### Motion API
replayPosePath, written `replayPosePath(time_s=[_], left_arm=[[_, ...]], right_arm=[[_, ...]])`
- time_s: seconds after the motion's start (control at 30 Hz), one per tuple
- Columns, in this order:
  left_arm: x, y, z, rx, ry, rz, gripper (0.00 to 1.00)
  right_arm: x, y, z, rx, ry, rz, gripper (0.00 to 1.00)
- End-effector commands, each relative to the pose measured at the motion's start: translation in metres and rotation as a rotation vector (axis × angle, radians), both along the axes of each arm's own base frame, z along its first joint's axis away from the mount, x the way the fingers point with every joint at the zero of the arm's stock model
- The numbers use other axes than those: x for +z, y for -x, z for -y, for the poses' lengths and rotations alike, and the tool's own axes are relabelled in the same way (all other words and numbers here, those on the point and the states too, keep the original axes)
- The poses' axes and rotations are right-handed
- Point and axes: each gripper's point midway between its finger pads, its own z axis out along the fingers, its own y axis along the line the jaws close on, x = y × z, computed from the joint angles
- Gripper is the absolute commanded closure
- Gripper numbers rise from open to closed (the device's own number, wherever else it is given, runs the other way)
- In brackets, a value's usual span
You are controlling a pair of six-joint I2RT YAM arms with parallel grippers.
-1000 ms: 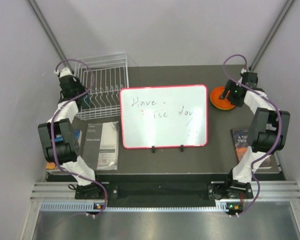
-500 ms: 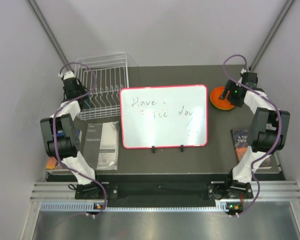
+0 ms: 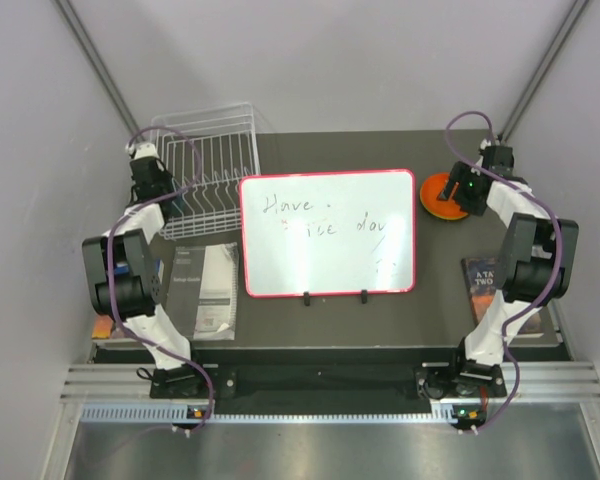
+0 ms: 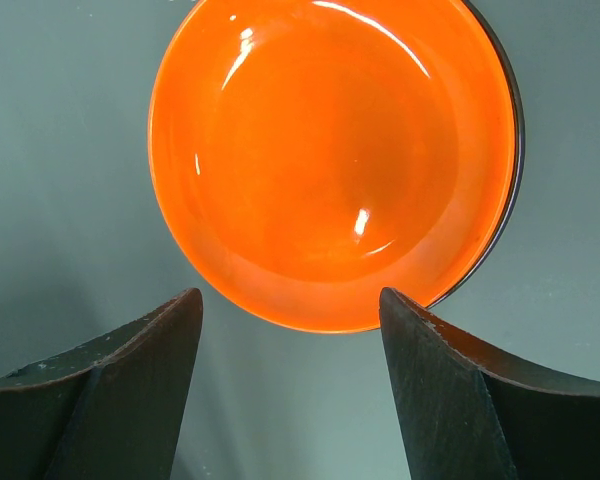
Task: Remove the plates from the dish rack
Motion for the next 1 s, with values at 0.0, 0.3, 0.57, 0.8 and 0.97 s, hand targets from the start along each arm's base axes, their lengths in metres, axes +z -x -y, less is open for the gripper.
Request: replayPosePath(time_s=[0.0, 0.3, 0.57, 0.8, 0.97], left_arm=[[0.067, -0.017, 0.015, -0.038, -0.061, 0.188, 1.0], [0.131, -0.014, 0.031, -0.077, -0.206, 0.297, 1.0], [0.172, 0.001, 0.03, -0.059, -0.229, 0.368, 1.0], [0.221, -0.006, 0.069, -0.182, -0.005, 0.531, 1.0], [0.239, -0.016, 0.132, -0.412, 0.335, 0.619, 1.0]], right_arm=[[0.024, -0.014, 0.001, 0.013, 0.038, 0.062, 0.29], [0.074, -0.006, 0.018, -0.035, 0.182, 0.141, 0.2], [0.117, 0.002, 0.026, -0.071, 0.258, 0.229, 0.16], [0.171, 0.0, -0.02, 0.05, 0.158, 0.404, 0.16], [0.208, -0.01, -0.097, 0.263, -0.014, 0.558, 0.16]])
